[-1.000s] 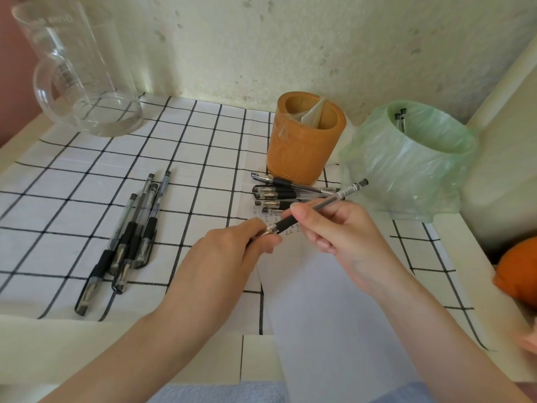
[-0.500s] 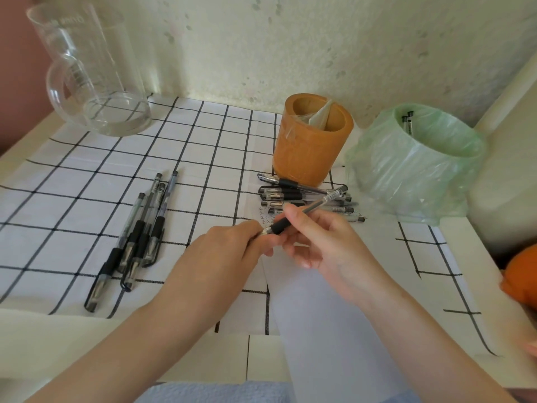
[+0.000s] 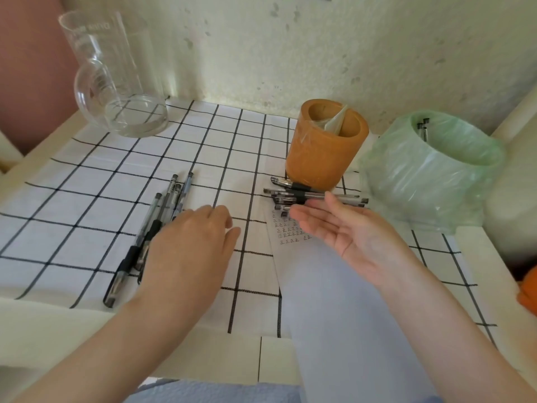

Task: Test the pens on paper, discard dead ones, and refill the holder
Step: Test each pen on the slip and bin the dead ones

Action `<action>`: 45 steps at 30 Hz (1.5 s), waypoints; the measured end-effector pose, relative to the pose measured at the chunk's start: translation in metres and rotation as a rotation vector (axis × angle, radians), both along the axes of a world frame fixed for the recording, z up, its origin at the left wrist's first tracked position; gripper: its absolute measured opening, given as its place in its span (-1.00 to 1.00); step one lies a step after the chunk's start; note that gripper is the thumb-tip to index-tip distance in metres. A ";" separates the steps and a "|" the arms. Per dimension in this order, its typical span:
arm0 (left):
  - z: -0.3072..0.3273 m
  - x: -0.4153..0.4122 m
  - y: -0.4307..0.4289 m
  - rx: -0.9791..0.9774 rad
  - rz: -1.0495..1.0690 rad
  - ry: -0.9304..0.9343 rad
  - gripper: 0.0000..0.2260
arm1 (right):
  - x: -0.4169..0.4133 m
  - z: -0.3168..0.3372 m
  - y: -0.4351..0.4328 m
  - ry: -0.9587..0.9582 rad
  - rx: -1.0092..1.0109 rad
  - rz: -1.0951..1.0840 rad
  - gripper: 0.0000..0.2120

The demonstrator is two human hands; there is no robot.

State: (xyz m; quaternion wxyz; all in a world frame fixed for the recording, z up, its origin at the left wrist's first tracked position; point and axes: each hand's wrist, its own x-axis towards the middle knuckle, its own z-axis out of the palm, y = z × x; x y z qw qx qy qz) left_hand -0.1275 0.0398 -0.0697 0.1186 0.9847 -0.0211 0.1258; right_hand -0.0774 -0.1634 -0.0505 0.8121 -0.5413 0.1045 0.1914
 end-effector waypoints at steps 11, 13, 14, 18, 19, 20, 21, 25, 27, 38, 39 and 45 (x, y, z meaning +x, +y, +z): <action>-0.020 0.007 0.021 0.161 0.059 0.042 -0.62 | -0.001 0.003 -0.001 -0.164 -0.254 0.005 -0.77; -0.023 0.010 0.024 0.150 0.082 0.033 -0.58 | -0.002 0.003 -0.001 -0.166 -0.274 0.018 -0.78; -0.023 0.011 0.024 0.149 0.090 0.029 -0.57 | -0.003 0.003 -0.001 -0.167 -0.278 0.020 -0.78; -0.022 0.012 0.025 0.120 0.111 0.028 -0.56 | -0.002 0.004 -0.003 -0.173 -0.272 0.012 -0.78; -0.021 0.011 0.024 0.110 0.097 0.024 -0.58 | -0.002 0.004 -0.004 -0.177 -0.269 0.011 -0.78; -0.021 0.010 0.023 0.084 0.076 0.017 -0.58 | -0.001 0.003 -0.004 -0.180 -0.266 0.012 -0.78; -0.021 0.009 0.021 0.047 0.051 0.008 -0.57 | -0.001 0.003 -0.005 -0.183 -0.265 0.012 -0.78; -0.015 0.008 0.008 -0.201 -0.083 0.009 -0.60 | -0.002 0.001 -0.004 -0.184 -0.266 0.022 -0.78; -0.011 0.004 -0.001 -0.330 -0.132 0.014 -0.66 | -0.003 0.000 -0.002 -0.174 -0.268 0.053 -0.79; 0.016 -0.003 -0.022 -0.710 -0.343 -0.113 -0.69 | -0.016 -0.003 0.018 -0.184 -0.265 0.308 -0.63; 0.015 -0.005 -0.025 -0.724 -0.350 -0.090 -0.69 | -0.015 -0.003 0.018 -0.206 -0.261 0.285 -0.67; 0.009 -0.009 -0.038 -0.843 -0.245 0.148 -0.77 | -0.016 0.003 0.015 -0.260 -0.174 0.211 -0.89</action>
